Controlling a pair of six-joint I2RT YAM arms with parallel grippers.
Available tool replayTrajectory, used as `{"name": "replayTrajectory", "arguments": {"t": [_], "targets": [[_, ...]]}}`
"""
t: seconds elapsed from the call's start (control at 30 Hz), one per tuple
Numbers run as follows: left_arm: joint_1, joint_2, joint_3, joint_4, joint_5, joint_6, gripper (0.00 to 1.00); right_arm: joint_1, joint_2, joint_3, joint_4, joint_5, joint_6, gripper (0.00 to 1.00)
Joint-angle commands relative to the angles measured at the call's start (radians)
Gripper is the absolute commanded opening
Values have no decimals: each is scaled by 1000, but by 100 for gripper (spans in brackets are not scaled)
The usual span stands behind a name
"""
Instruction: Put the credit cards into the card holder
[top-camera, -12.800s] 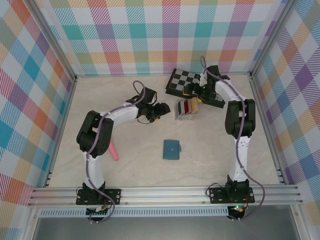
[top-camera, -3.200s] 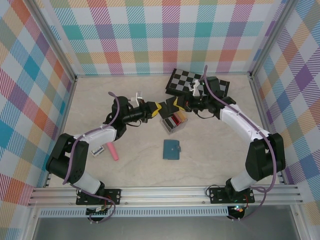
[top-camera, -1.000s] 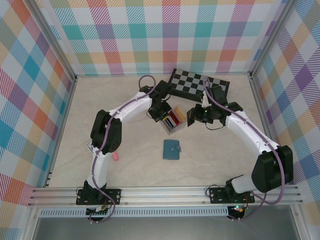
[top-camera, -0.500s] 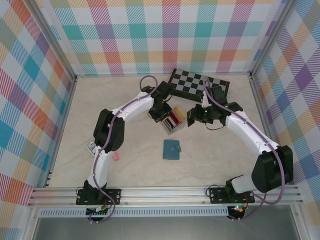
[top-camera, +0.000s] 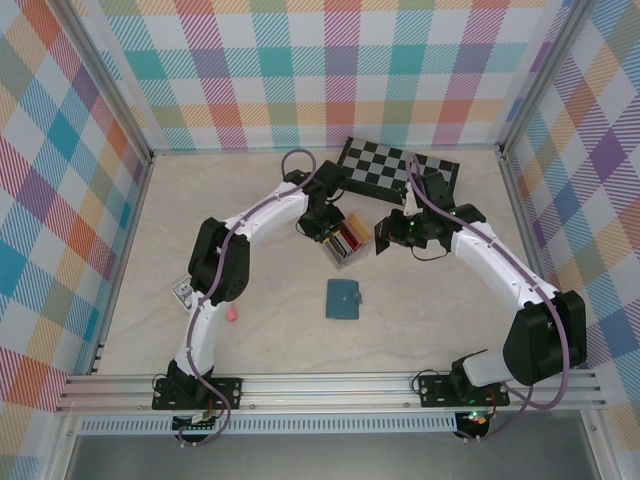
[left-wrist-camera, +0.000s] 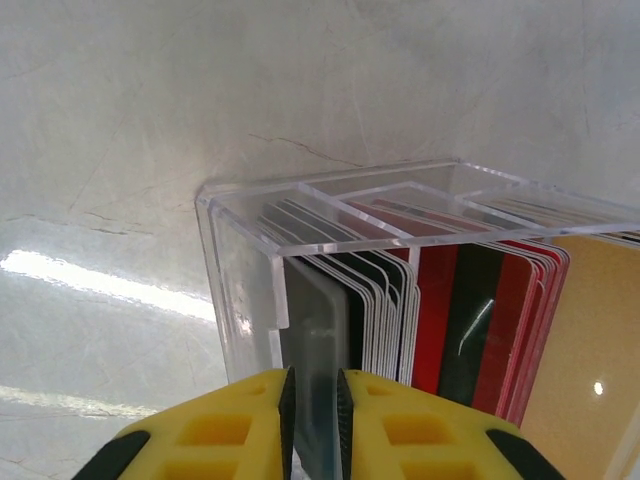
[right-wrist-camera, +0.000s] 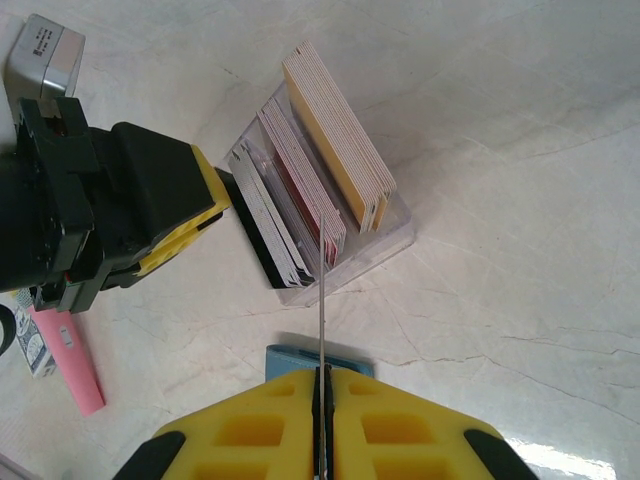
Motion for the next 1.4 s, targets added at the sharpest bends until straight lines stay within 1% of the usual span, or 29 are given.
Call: {"name": "replayTrajectory", "arguments": {"t": [0.0, 0.13, 0.23, 0.27, 0.33, 0.37, 0.43, 0.47, 0.57, 0.67, 0.7, 0.8, 0.9, 0.93, 1.0, 1.07, 1.13, 1.2, 1.27, 1.37], "targets": [[-7, -11, 26, -44, 13, 21, 22, -3, -24, 2, -17, -10, -15, 12], [-8, -22, 26, -40, 29, 26, 23, -4, -29, 2, -22, -7, -16, 13], [-11, -72, 10, -24, 1, 56, 23, -3, -39, -2, -22, -15, -23, 12], [-13, -102, -11, -13, -14, 69, 30, -4, -45, -7, -22, -20, -27, 12], [-13, -181, -76, 36, -39, 99, 35, -2, -60, -25, -14, -50, -42, 12], [-14, -234, -134, 76, -55, 107, 40, 0, -67, -37, -9, -68, -46, 11], [-13, -346, -268, 168, -87, 119, 45, 20, -77, -56, -10, -88, -53, 11], [-12, -410, -344, 217, -107, 120, 48, 44, -77, -61, -20, -79, -56, 11], [-10, -584, -583, 360, -150, 118, 49, 158, -72, -73, -36, -7, -58, 10], [-10, -736, -779, 459, -201, 112, 64, 296, -65, -101, -4, 112, -26, 9], [-10, -781, -834, 481, -218, 110, 67, 342, -61, -110, 5, 166, -2, 9], [-10, -901, -988, 562, -265, 108, 72, 429, -38, -146, 43, 244, 56, 8], [-9, -1017, -1127, 654, -297, 112, 76, 478, -17, -178, 67, 305, 110, 7], [-8, -1043, -1154, 657, -302, 112, 79, 487, -11, -187, 71, 318, 121, 7], [-7, -1092, -1191, 657, -289, 133, 83, 495, 3, -213, 92, 336, 135, 7], [-7, -1110, -1192, 642, -263, 148, 89, 497, 8, -237, 128, 335, 141, 7], [-7, -1103, -1186, 644, -208, 176, 90, 496, 8, -252, 141, 355, 156, 7], [-7, -1076, -1174, 657, -140, 199, 90, 496, 3, -263, 127, 402, 165, 7], [-7, -1042, -1164, 705, -86, 216, 90, 496, -4, -272, 108, 441, 172, 7], [-16, -980, -1132, 708, -25, 240, 89, 477, -12, -292, 105, 430, 177, 8]]}}
